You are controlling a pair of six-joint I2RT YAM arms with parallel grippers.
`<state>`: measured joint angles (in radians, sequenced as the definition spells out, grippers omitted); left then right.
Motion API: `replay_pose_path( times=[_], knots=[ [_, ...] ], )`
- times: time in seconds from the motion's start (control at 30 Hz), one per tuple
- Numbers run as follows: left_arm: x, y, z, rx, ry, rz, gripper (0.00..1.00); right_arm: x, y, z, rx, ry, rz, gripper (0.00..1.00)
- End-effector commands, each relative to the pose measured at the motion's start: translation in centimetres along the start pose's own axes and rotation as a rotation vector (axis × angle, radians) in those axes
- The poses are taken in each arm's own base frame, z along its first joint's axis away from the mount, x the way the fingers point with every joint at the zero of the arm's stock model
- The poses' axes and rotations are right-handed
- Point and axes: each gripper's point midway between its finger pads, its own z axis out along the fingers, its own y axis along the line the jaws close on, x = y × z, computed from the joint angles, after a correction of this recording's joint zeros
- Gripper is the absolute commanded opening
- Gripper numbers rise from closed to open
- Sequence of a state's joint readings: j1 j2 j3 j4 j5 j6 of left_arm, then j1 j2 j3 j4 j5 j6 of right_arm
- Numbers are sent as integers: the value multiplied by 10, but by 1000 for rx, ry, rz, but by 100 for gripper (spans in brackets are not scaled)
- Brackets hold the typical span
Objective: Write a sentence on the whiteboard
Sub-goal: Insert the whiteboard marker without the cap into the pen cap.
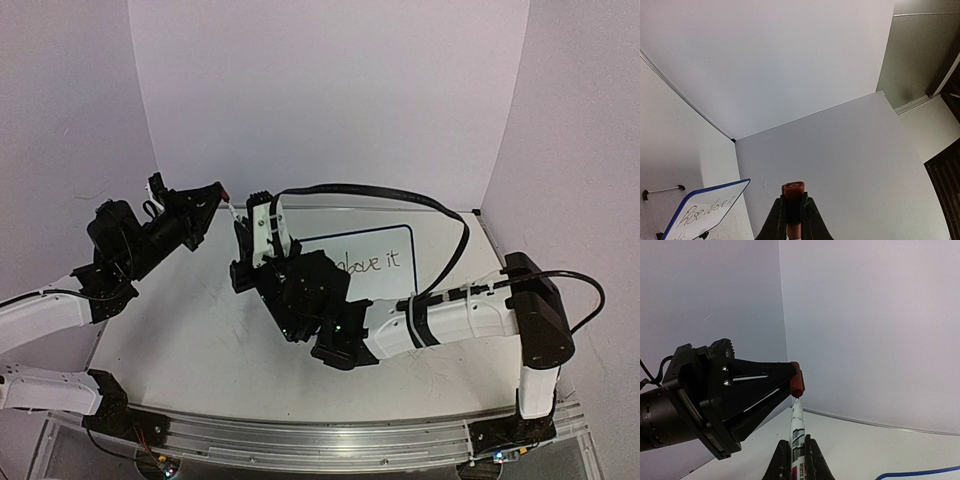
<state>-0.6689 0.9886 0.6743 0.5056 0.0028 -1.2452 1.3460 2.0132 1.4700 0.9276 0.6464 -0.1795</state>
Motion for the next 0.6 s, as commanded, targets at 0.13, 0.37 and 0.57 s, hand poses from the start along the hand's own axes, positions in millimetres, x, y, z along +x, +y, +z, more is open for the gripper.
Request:
replay_pose_path(
  times=[0.13, 0.37, 0.57],
  knots=[
    [3, -10, 1, 28, 21, -4, 0, -40, -6, 3, 25, -79, 54, 0],
    [7, -15, 1, 44, 44, -23, 0, -38, -3, 7, 26, -81, 51, 0],
    [8, -20, 0, 56, 47, -21, 0, -33, -4, 9, 34, -72, 46, 0]
  ],
)
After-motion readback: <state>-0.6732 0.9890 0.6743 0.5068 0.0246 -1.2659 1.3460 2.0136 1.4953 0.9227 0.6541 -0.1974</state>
